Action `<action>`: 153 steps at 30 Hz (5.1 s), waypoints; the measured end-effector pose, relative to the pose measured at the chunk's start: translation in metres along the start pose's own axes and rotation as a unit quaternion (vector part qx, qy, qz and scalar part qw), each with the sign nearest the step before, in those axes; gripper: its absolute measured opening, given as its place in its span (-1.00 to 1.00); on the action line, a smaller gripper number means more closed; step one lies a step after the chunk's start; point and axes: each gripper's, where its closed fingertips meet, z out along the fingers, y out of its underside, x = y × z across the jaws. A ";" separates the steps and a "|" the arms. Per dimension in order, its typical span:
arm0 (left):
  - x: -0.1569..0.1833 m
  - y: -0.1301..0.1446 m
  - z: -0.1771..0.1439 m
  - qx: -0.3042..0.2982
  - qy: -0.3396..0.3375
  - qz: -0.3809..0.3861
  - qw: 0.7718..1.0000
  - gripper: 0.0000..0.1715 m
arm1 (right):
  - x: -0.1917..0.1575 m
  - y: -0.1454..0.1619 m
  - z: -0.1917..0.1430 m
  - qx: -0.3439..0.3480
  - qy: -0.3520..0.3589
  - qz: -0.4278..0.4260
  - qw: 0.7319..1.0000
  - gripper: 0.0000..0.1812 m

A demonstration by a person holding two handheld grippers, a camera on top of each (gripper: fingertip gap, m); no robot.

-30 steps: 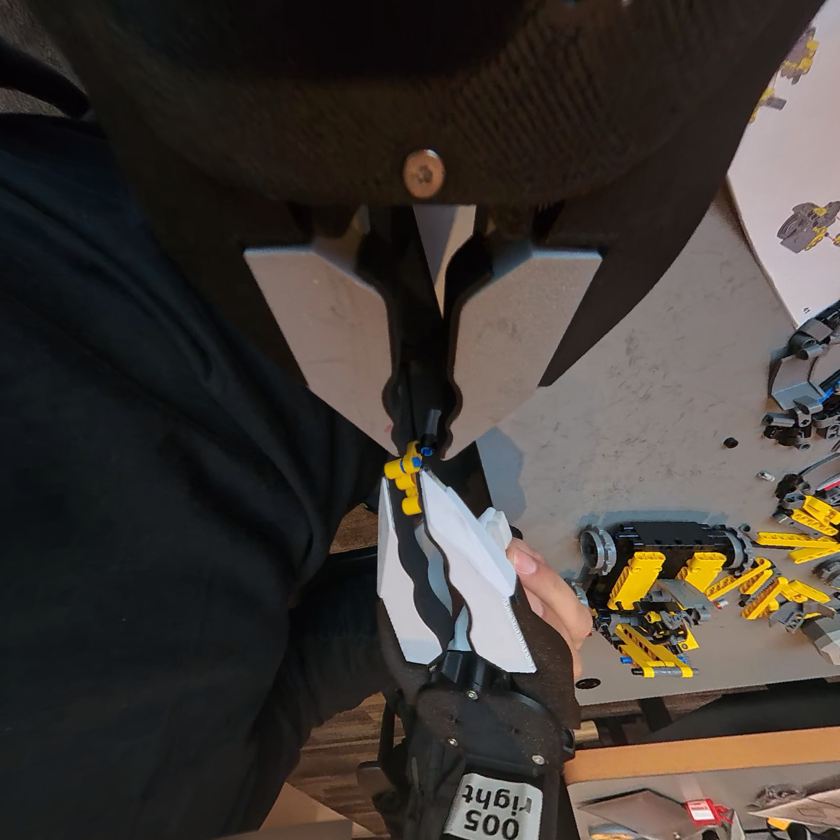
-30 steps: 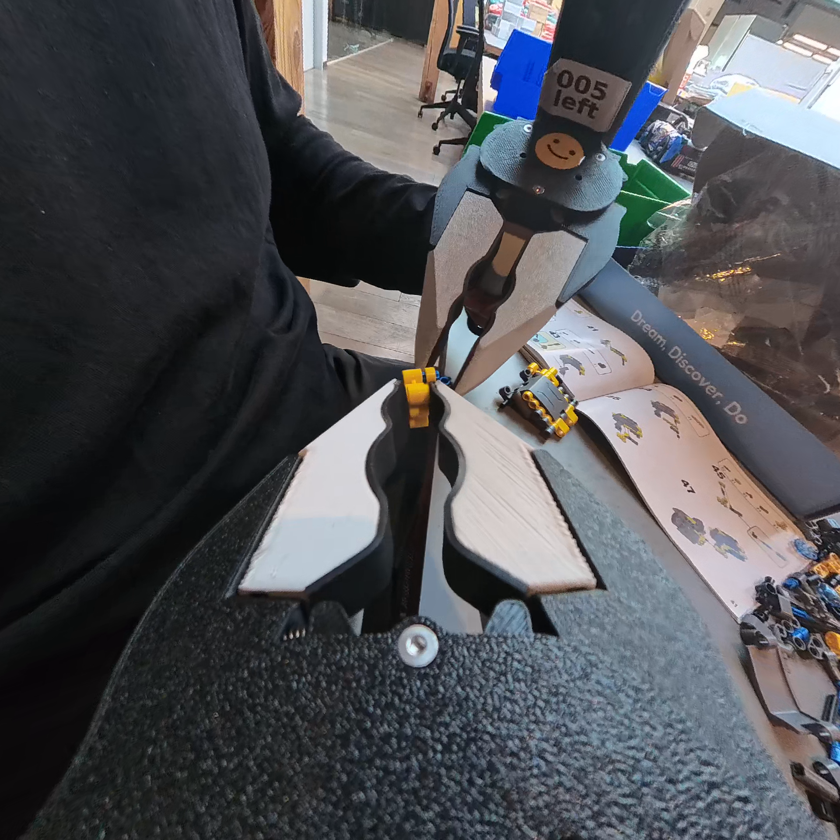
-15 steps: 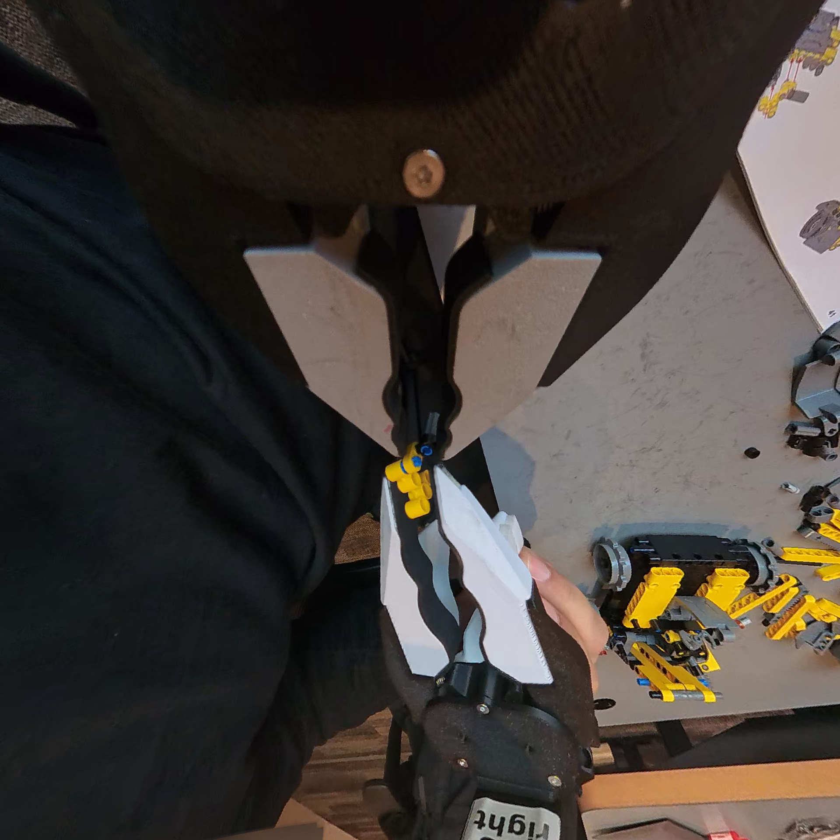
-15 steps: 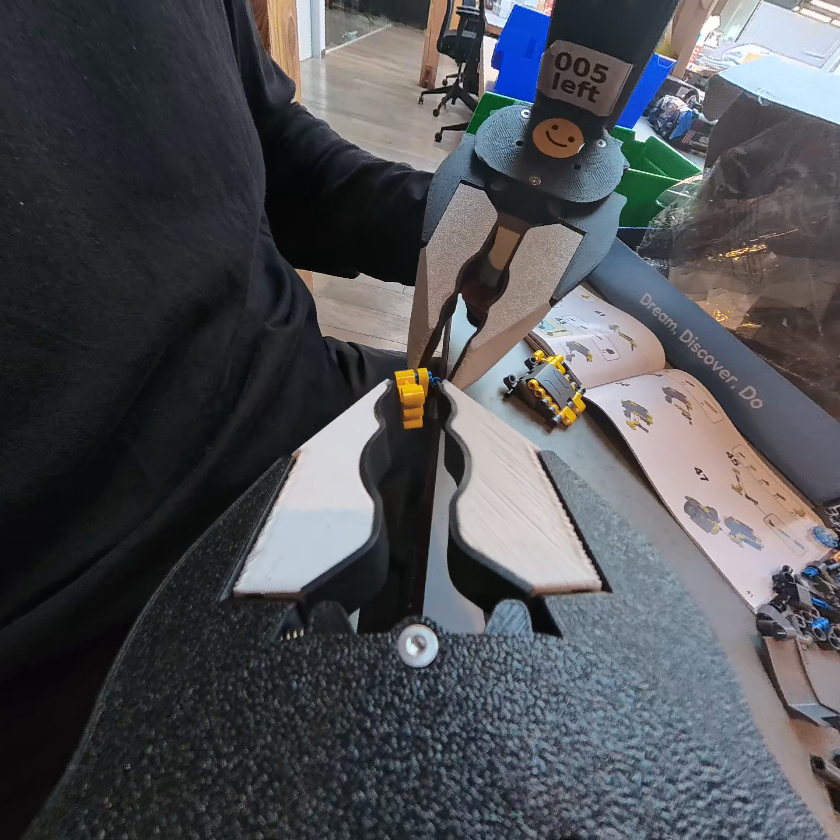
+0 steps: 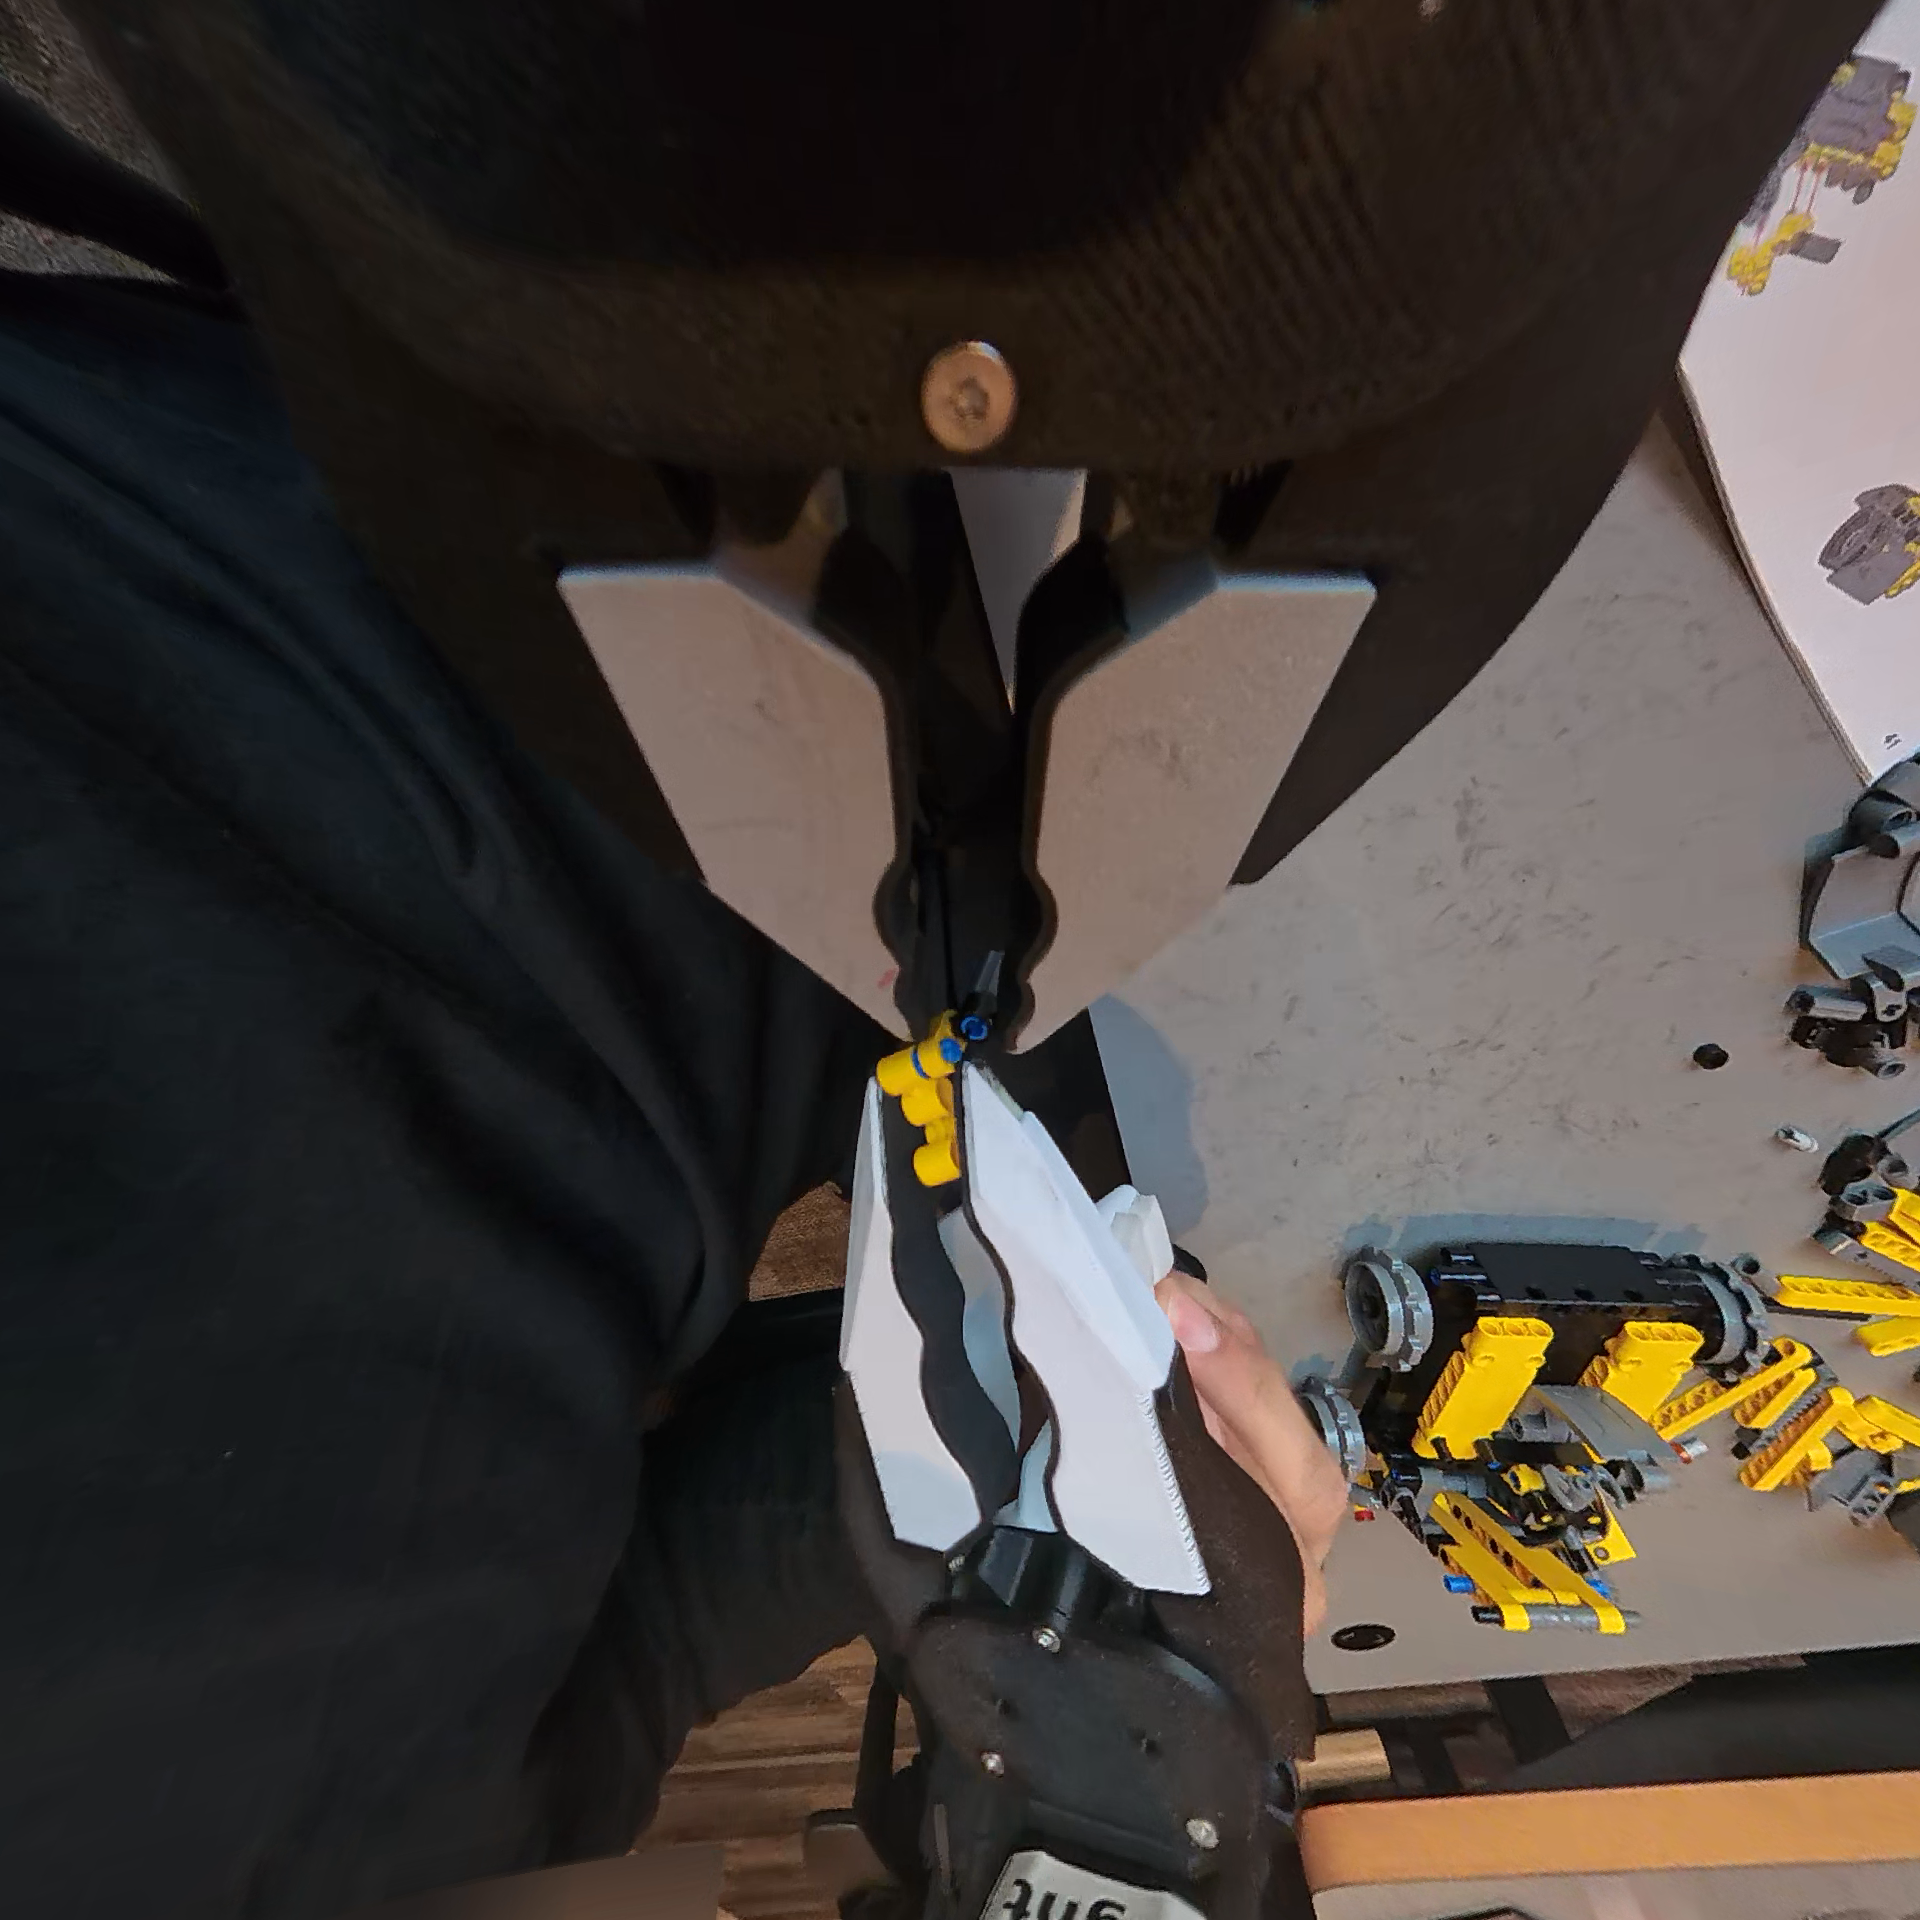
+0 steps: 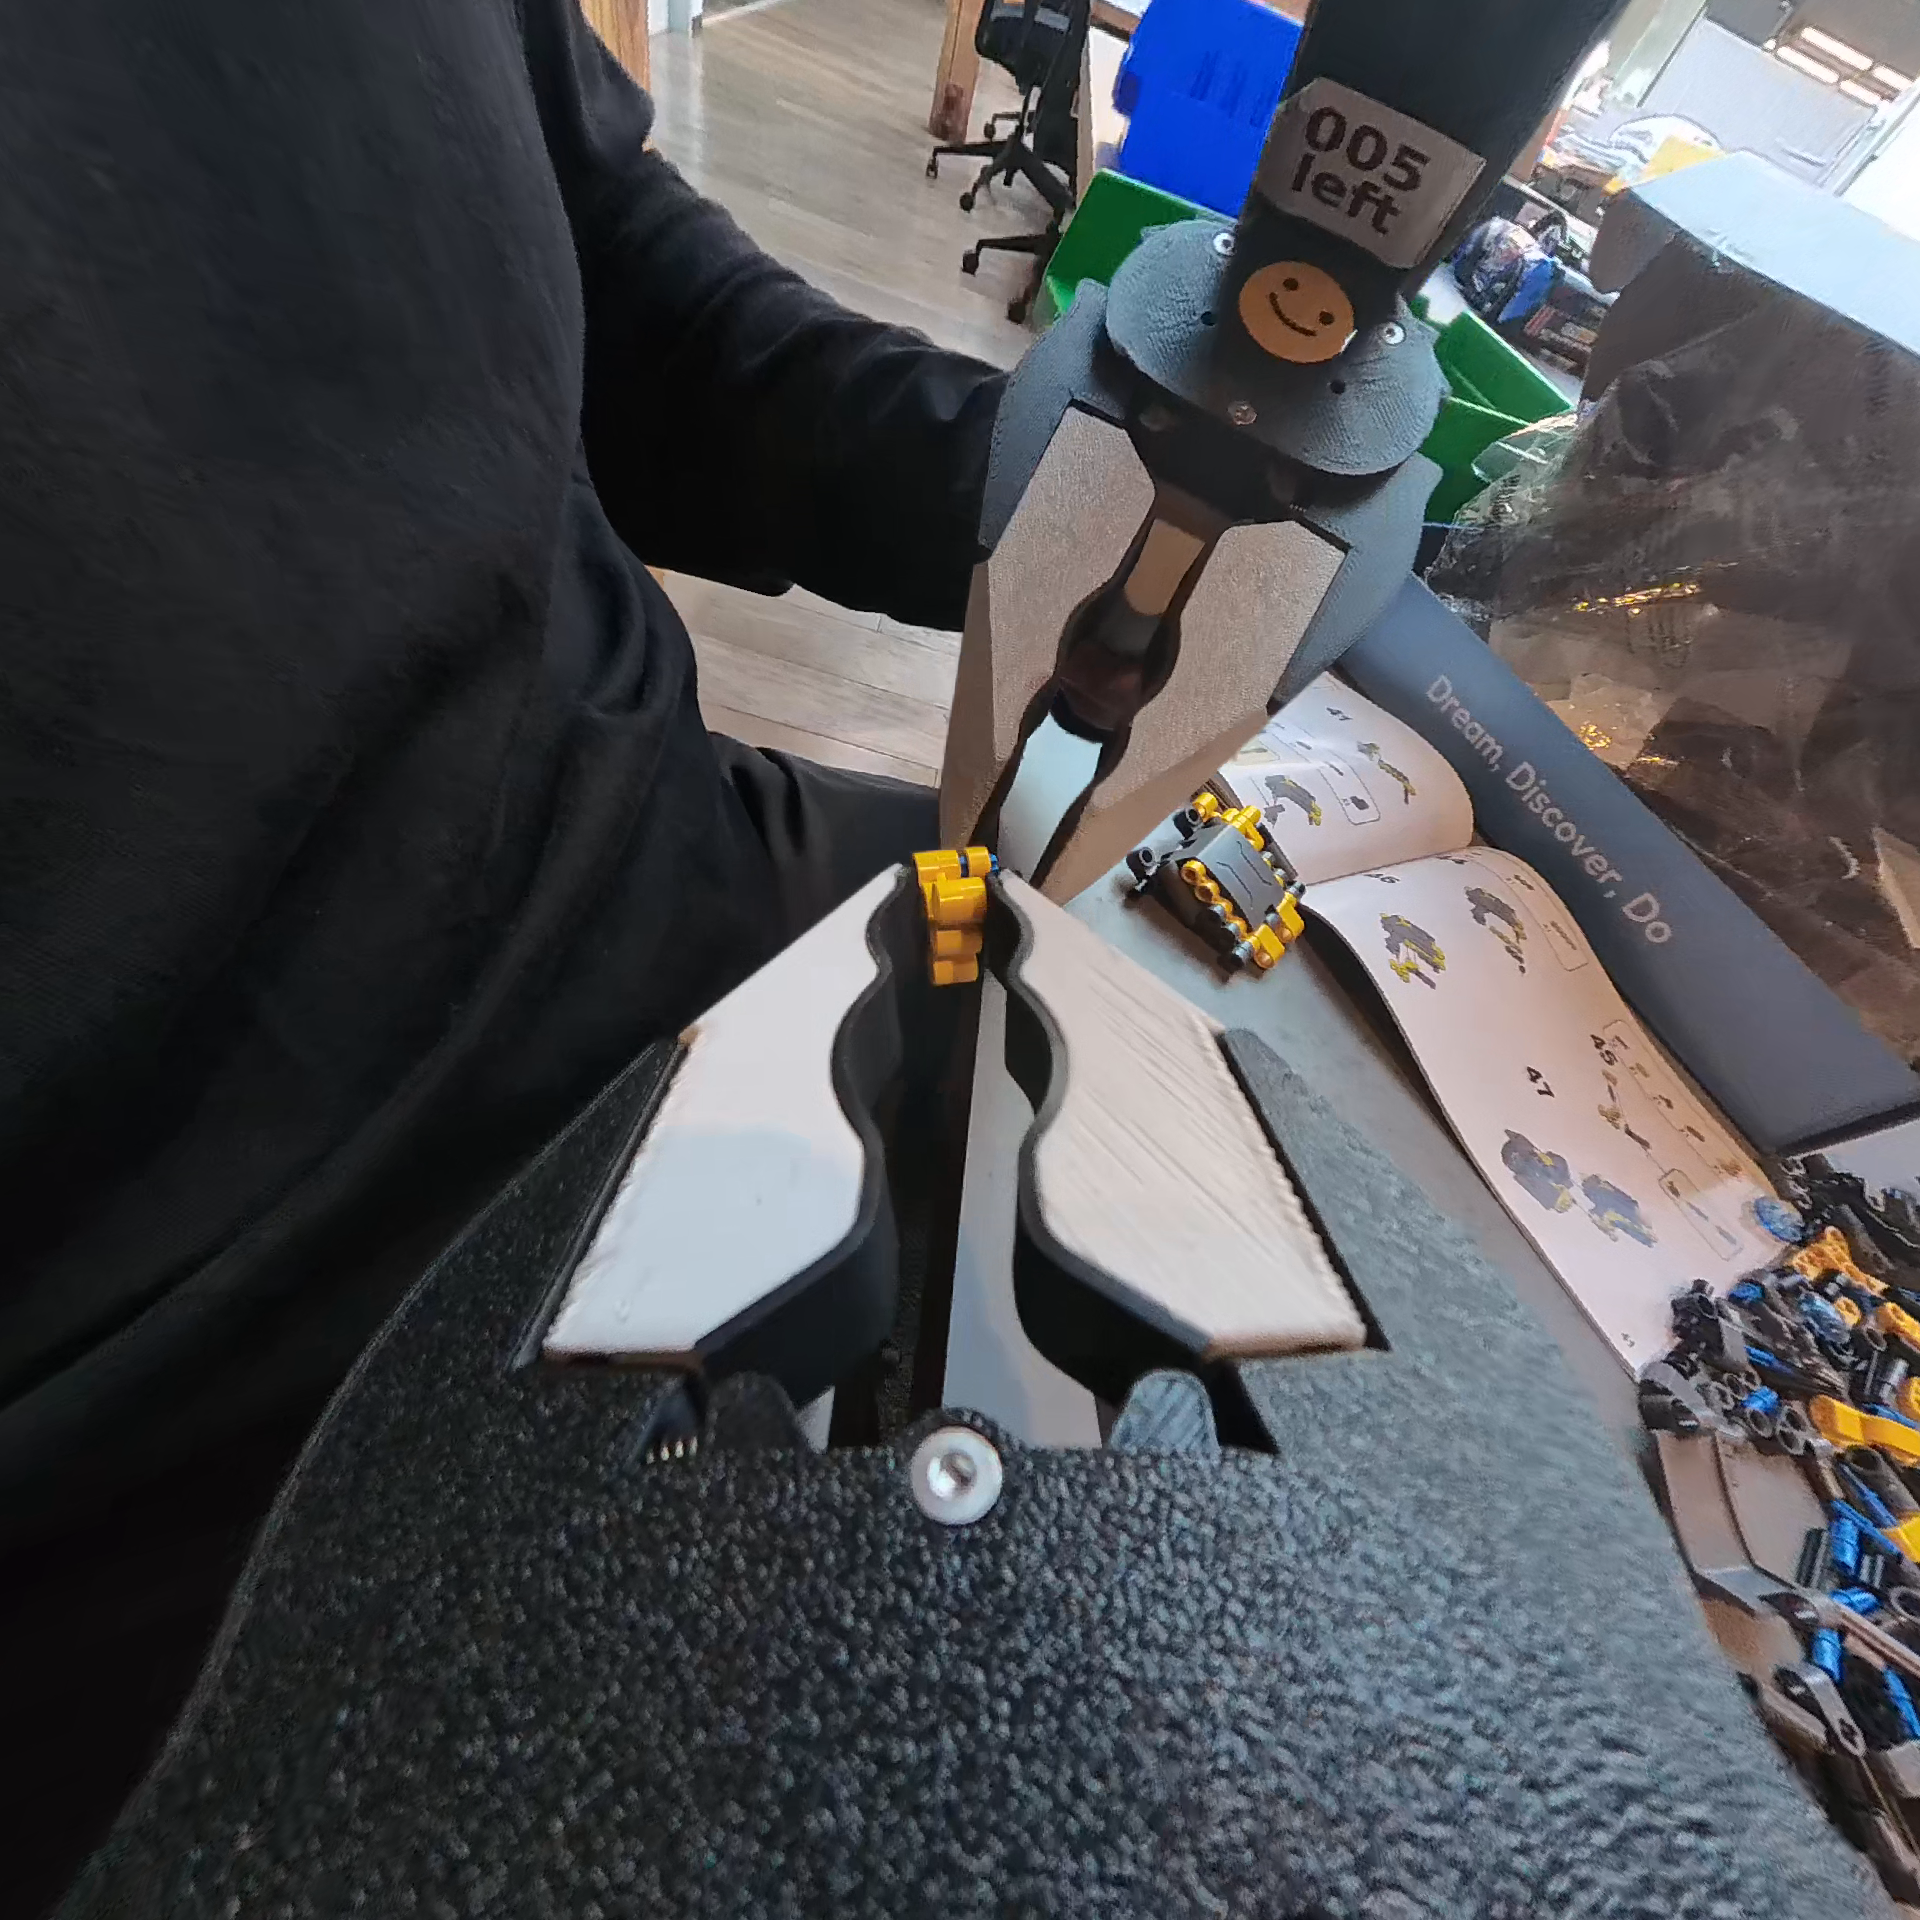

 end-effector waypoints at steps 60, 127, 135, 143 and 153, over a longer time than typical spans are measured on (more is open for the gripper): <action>-0.077 0.072 0.003 -0.250 -0.337 0.018 0.908 -0.64 | 0.081 0.089 -0.016 -0.150 0.211 0.113 0.959 -0.84; -0.028 0.064 0.006 -0.006 -0.299 -0.046 0.953 -1.00 | 0.071 0.088 0.001 -0.142 0.104 0.115 0.978 -0.67; -0.030 0.067 -0.003 0.001 -0.307 -0.060 0.950 -1.00 | 0.062 0.099 0.008 -0.179 0.057 0.136 0.973 -0.70; -0.030 0.067 -0.001 -0.001 -0.303 -0.060 0.951 -1.00 | 0.063 0.100 0.009 -0.179 0.050 0.149 0.971 -0.70; -0.030 0.068 0.001 -0.004 -0.301 -0.058 0.952 -1.00 | 0.063 0.100 0.009 -0.179 0.050 0.152 0.971 -0.71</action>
